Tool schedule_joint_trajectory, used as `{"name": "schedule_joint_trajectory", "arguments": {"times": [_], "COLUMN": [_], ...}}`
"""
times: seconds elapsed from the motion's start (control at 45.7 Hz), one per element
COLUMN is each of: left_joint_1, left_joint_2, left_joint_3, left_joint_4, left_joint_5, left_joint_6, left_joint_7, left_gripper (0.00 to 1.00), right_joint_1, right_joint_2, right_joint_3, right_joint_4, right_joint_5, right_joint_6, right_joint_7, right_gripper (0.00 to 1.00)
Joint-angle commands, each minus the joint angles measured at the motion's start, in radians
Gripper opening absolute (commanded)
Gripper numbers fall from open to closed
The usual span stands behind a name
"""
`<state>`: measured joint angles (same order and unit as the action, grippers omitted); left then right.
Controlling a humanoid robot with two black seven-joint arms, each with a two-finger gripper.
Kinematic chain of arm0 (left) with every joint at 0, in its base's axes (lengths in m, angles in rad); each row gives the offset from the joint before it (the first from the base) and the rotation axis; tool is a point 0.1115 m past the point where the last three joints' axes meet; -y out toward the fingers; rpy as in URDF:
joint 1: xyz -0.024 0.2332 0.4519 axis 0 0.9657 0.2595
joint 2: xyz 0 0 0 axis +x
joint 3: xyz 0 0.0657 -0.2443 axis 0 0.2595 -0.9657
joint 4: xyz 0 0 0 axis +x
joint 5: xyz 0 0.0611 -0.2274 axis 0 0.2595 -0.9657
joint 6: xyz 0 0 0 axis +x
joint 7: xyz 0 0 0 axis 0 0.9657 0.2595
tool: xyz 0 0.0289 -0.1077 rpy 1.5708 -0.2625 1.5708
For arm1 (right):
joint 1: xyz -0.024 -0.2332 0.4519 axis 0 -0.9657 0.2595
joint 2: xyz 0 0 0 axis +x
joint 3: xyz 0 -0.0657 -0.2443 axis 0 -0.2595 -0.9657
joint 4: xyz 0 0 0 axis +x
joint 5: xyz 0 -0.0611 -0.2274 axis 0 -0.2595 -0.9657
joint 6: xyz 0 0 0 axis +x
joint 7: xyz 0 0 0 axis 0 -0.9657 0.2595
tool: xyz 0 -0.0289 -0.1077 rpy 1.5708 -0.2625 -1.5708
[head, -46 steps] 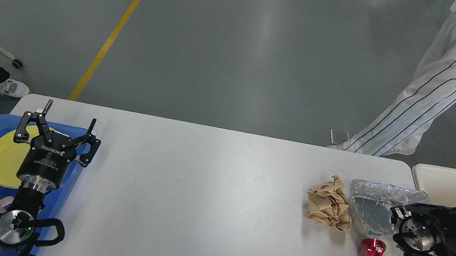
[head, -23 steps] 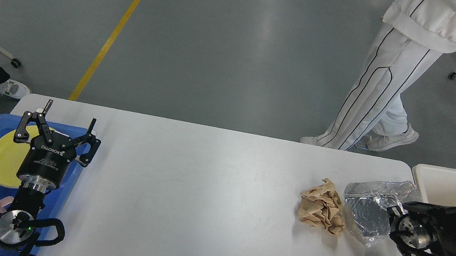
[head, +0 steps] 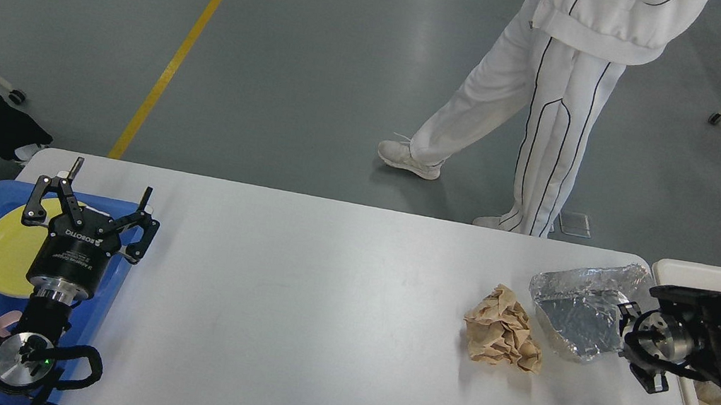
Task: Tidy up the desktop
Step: 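Lift the plastic bag and drop it into the white bin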
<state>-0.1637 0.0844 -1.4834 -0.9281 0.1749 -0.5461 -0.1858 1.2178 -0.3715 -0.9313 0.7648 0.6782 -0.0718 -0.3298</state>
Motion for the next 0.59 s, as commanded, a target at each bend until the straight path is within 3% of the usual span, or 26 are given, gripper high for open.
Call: {"name": "schedule_joint_trajectory", "arguments": {"times": [0.0, 0.175, 0.416, 0.569], "left_joint_1": [0.0, 0.0, 0.001, 0.001], "left_joint_2": [0.0, 0.0, 0.0, 0.0], "left_joint_3": [0.0, 0.0, 0.0, 0.0], "left_joint_4": [0.0, 0.0, 0.0, 0.0], "left_joint_5": [0.0, 0.0, 0.0, 0.0], "left_joint_6": [0.0, 0.0, 0.0, 0.0], "left_joint_7": [0.0, 0.0, 0.0, 0.0], "left_gripper": [0.96, 0.96, 0.96, 0.96], "right_joint_1": [0.155, 0.432, 0.798, 1.063], "right_joint_2": [-0.035, -0.017, 0.006, 0.006], "right_joint_3": [-0.063, -0.296, -0.452, -0.478], "right_joint_4": [0.117, 0.295, 0.478, 0.657], "right_joint_5": [-0.032, -0.095, -0.281, -0.406], "right_joint_6": [0.017, 0.182, 0.443, 0.621], "right_joint_7": [-0.055, -0.061, -0.049, 0.015], "right_gripper": [0.0, 0.0, 0.0, 0.0]}}
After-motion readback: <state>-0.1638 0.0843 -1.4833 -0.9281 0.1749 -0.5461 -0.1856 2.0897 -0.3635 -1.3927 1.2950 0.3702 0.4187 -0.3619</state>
